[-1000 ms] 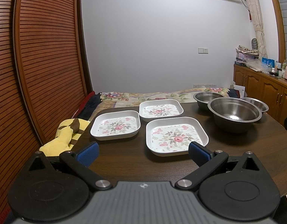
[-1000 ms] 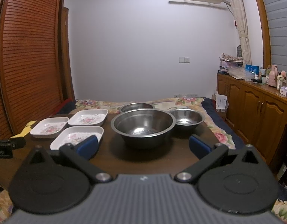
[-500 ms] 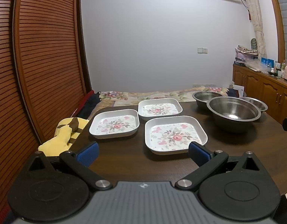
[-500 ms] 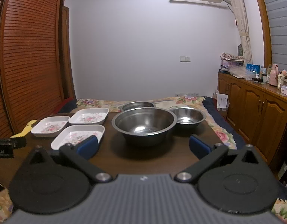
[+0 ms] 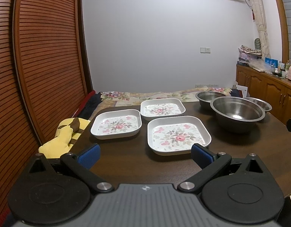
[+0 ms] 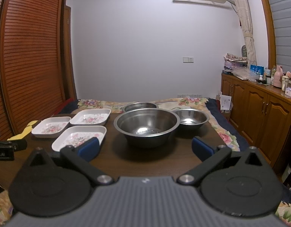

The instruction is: Organize plates and bowls

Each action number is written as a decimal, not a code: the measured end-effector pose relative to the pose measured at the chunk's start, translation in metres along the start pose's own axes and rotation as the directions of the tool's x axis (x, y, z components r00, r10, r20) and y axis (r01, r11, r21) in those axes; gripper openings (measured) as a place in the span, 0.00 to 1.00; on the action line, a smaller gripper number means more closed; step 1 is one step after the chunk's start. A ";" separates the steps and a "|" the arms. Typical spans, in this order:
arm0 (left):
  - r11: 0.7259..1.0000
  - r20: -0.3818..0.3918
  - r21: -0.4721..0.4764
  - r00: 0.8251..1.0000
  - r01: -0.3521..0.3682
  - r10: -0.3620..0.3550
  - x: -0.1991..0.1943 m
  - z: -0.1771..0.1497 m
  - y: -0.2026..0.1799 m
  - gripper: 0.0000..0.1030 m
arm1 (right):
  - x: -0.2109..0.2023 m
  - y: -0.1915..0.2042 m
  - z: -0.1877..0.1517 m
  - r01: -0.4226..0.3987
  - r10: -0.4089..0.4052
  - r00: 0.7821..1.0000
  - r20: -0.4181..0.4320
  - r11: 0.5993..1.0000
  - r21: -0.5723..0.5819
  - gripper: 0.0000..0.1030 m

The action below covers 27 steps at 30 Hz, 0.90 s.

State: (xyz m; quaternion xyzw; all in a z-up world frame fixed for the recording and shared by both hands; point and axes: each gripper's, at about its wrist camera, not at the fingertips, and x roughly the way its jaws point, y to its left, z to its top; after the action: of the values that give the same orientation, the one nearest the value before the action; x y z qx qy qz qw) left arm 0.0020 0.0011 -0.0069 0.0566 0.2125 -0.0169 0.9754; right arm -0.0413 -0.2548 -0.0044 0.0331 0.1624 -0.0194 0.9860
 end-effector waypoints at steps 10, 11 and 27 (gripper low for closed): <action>1.000 -0.010 0.000 1.000 0.002 -0.002 0.002 -0.002 0.000 1.00 | 0.002 0.001 -0.001 -0.010 0.010 1.000 0.001 1.000 0.001 1.00; 1.000 -0.014 0.003 1.000 0.004 -0.004 0.002 -0.003 0.000 1.00 | 0.003 0.002 -0.001 -0.013 0.013 1.000 -0.002 1.000 -0.001 1.00; 1.000 -0.107 0.012 0.994 0.013 -0.012 0.043 -0.003 0.012 1.00 | 0.045 0.025 -0.005 -0.084 0.081 0.994 -0.069 0.996 -0.041 1.00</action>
State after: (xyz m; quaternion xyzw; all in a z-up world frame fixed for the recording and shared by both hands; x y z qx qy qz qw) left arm 0.0404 0.0129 -0.0267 0.0624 0.2647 -0.0214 0.9621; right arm 0.0012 -0.2305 -0.0219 0.0188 0.1943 0.0261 0.9804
